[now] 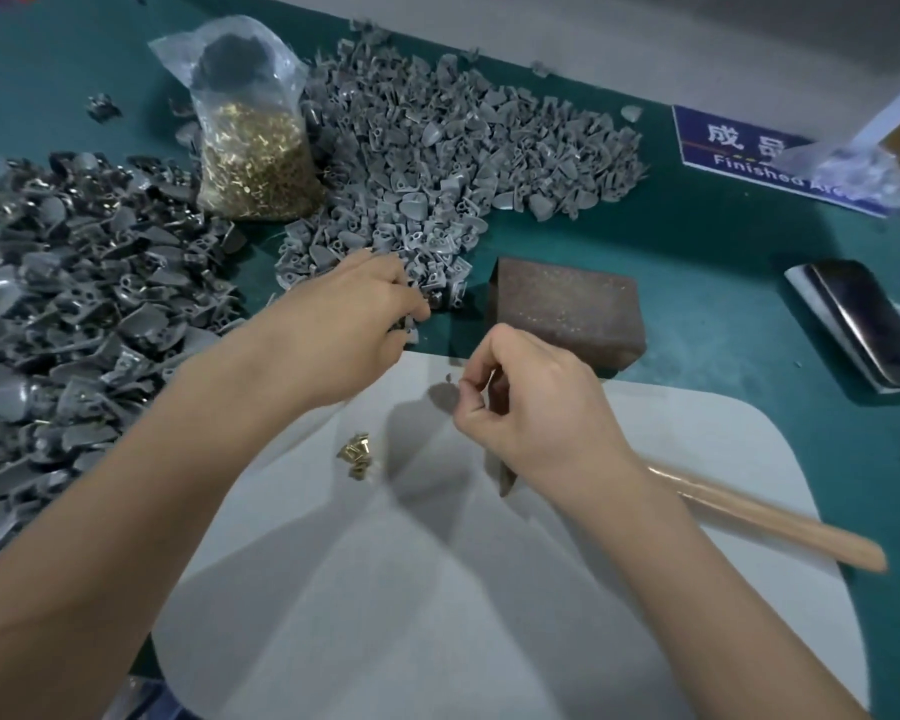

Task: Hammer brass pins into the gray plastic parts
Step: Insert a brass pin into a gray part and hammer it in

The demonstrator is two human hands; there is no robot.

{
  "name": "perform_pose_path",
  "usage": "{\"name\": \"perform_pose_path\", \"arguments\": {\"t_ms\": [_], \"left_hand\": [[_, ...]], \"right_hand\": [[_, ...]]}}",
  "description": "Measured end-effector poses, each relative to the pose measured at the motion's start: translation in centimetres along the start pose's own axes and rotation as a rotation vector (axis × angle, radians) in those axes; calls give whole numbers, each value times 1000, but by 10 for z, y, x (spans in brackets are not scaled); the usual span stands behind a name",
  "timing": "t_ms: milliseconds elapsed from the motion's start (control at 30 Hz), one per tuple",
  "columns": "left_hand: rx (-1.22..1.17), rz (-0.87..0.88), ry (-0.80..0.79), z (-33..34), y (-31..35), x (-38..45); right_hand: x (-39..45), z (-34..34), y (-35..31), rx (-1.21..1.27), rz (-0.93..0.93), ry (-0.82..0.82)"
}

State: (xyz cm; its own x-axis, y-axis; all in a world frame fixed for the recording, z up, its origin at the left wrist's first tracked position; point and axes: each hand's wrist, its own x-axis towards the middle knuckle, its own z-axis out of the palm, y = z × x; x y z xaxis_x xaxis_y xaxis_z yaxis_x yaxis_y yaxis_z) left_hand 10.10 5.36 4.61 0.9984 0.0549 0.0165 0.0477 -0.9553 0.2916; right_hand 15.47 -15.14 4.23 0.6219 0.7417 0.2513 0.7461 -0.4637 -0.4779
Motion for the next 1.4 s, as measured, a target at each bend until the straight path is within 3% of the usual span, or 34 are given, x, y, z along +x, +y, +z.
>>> {"name": "perform_pose_path", "arguments": {"t_ms": [133, 367, 567, 700, 800, 900, 1067, 1267, 1400], "left_hand": [[8, 16, -38, -3, -3, 3], [0, 15, 34, -7, 1, 2], [-116, -56, 140, -6, 13, 0], [-192, -96, 91, -4, 13, 3], [-263, -100, 65, 1, 14, 2], [-286, -96, 149, 7, 15, 0], [-292, -71, 343, 10, 13, -1], [-304, -76, 410, 16, 9, -4], [-363, -125, 491, 9, 8, -2]], "right_hand": [[5, -4, 11, 157, 55, -7], [14, -24, 27, 361, 22, 287], [11, -24, 40, 484, 57, 267], [2, -29, 46, 398, 74, 231], [1, -31, 40, 318, -16, 154], [-1, -21, 26, 260, -118, 76], [-5, -7, 12, -26, -100, -16], [-2, -1, 4, -166, -68, -157], [-2, -3, 6, 2, -76, -16]]}}
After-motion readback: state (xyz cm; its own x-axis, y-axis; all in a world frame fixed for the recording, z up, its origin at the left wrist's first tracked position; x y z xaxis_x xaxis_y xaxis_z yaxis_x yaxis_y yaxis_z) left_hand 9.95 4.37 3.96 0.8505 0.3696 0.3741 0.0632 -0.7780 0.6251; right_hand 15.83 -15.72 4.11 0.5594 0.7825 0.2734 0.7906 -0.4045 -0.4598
